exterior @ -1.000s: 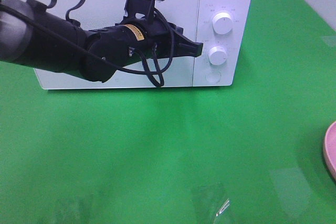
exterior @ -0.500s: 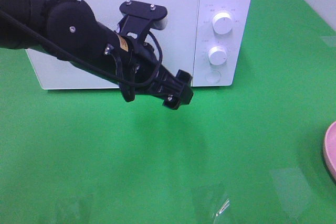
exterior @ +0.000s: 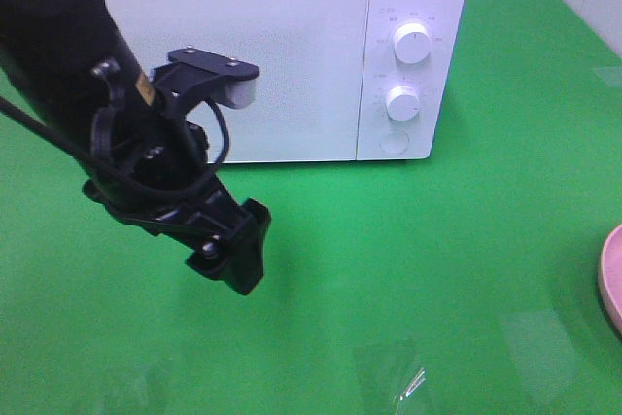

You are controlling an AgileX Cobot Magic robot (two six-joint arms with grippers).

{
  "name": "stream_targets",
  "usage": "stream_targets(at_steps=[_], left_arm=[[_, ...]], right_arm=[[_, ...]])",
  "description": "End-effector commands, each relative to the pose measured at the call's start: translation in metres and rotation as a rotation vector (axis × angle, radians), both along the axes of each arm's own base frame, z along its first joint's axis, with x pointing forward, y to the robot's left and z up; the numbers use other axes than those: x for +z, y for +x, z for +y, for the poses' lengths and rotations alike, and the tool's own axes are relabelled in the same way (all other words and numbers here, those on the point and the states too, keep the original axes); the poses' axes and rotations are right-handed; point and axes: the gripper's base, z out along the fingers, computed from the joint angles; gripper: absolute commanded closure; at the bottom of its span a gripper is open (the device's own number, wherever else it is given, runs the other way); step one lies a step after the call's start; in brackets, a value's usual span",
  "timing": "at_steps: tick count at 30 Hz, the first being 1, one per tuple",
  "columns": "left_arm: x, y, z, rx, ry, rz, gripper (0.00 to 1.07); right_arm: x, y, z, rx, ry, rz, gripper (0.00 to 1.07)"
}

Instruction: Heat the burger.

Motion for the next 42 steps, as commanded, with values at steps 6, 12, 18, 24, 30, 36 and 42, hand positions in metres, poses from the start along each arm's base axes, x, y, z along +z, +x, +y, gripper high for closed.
stream_targets(at_steps=[6, 12, 18, 24, 30, 36, 42], left_arm=[[0.044, 0.024, 0.096, 0.302, 0.004, 0.019, 0.08], [0.059, 0.023, 0.153, 0.477, 0.039, 0.062, 0.08], [0.083, 0.005, 0.193, 0.607, 0.044, 0.003, 0.08], [0.091, -0.036, 0.200, 0.621, 0.000, -0.125, 0.08], [0.076, -0.092, 0.202, 0.624, -0.041, -0.219, 0.08], [0.056, -0.131, 0.204, 0.598, -0.062, -0.309, 0.08], [0.038, -0.157, 0.204, 0.588, -0.114, -0.429, 0.08]], right_arm=[[-0.001, -0.004, 0.000, -0.004, -0.008, -0.023, 0.31], [-0.001, -0.004, 0.000, -0.004, -0.008, -0.023, 0.31], [-0.001, -0.004, 0.000, -0.004, -0.008, -0.023, 0.31], [-0.001, -0.004, 0.000, -0.004, -0.008, -0.023, 0.31], [-0.001, -0.004, 0.000, -0.004, -0.008, -0.023, 0.31], [-0.001, -0.004, 0.000, -0.004, -0.008, -0.023, 0.31], [-0.001, -0.004, 0.000, -0.004, -0.008, -0.023, 0.31]])
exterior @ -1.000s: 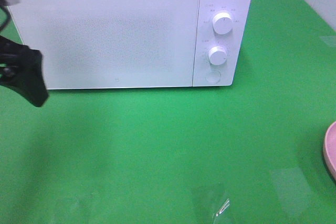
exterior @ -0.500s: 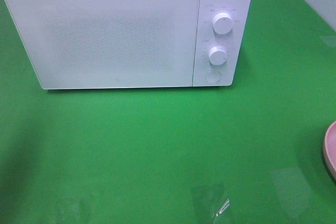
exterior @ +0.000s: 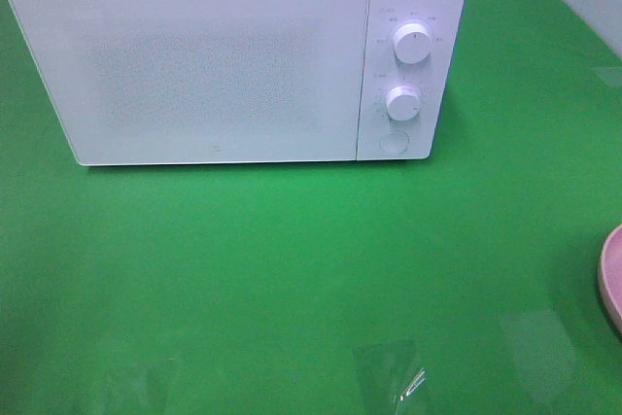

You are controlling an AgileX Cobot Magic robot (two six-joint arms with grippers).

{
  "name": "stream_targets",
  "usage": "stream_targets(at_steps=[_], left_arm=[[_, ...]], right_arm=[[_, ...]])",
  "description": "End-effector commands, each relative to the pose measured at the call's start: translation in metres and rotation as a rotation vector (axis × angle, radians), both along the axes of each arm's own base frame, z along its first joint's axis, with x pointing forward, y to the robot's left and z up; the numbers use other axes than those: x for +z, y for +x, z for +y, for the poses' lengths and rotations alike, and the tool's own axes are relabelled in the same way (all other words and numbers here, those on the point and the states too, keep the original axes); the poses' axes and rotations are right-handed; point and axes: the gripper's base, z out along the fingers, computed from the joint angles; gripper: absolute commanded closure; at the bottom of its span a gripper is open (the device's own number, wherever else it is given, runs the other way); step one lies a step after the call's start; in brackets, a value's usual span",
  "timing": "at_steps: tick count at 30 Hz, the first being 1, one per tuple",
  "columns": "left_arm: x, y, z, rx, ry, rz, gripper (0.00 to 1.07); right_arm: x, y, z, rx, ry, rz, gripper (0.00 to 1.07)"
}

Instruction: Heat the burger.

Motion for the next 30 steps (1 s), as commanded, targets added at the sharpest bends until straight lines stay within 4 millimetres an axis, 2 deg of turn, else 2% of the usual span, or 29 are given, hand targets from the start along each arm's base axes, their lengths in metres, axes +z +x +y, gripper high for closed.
stream_targets(at_steps=[1, 8, 9, 12, 14, 17, 18, 30], left_arm=[[-0.003, -0.012, -0.001, 0.000, -0.028, -0.112, 0.08], [0.006, -0.038, 0.000, -0.003, -0.031, -0.286, 0.08], [0.008, -0.047, 0.000, -0.005, -0.039, -0.345, 0.08], [0.009, -0.056, 0.000, -0.007, -0.052, -0.398, 0.08], [0.011, -0.073, -0.002, -0.015, -0.086, -0.511, 0.08], [0.011, -0.078, -0.002, -0.016, -0.087, -0.542, 0.08], [0.011, -0.087, -0.001, -0.017, -0.089, -0.596, 0.08], [0.012, -0.086, -0.001, -0.017, -0.088, -0.598, 0.08]], right_arm=[[-0.001, -0.004, 0.000, -0.005, -0.007, -0.023, 0.31], [-0.001, -0.004, 0.000, -0.005, -0.007, -0.023, 0.31], [-0.001, -0.004, 0.000, -0.005, -0.007, -0.023, 0.31], [-0.001, -0.004, 0.000, -0.005, -0.007, -0.023, 0.31], [-0.001, -0.004, 0.000, -0.005, -0.007, -0.023, 0.31], [-0.001, -0.004, 0.000, -0.005, -0.007, -0.023, 0.31], [-0.001, -0.004, 0.000, -0.005, -0.007, -0.023, 0.31], [-0.001, -0.002, 0.000, -0.008, -0.008, -0.015, 0.31]])
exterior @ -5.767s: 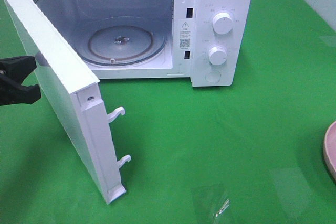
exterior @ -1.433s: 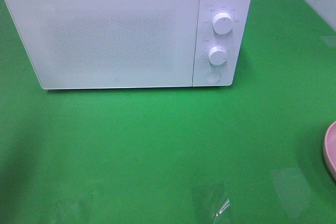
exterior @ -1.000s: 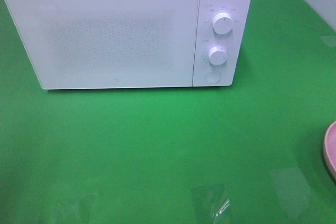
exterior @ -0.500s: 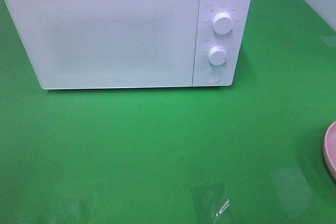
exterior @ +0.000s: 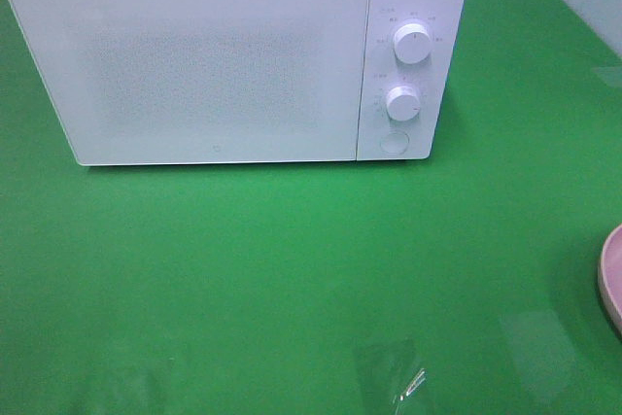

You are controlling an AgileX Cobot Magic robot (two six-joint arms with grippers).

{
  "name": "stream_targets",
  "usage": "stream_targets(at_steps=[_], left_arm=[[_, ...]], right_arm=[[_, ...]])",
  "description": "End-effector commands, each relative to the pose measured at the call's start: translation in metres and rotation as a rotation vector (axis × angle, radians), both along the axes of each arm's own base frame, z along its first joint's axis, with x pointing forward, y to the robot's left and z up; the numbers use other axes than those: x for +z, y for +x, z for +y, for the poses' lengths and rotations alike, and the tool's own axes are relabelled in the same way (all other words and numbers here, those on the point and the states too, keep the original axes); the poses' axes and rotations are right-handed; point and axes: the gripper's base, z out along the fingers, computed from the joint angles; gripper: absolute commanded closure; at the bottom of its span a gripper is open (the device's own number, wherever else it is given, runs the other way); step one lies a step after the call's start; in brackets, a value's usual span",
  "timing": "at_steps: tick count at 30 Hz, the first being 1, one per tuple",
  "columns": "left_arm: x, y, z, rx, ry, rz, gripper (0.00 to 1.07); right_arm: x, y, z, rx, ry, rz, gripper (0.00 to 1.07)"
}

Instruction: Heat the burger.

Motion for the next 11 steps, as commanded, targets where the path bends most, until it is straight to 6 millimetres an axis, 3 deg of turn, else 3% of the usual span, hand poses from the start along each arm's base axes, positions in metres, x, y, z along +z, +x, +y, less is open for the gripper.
stream_targets(at_steps=[1, 11], left_arm=[[0.0008, -0.0031, -0.0006, -0.002, -0.011, -0.041, 0.08], [0.0009, -0.0029, -0.0006, -0.002, -0.011, -0.040, 0.08]], right_arm=[[-0.0006, -0.0021, -0.0002, -0.008, -0.008, -0.015, 0.31], [-0.0006, -0.0021, -0.0002, -0.008, -0.008, -0.015, 0.31]])
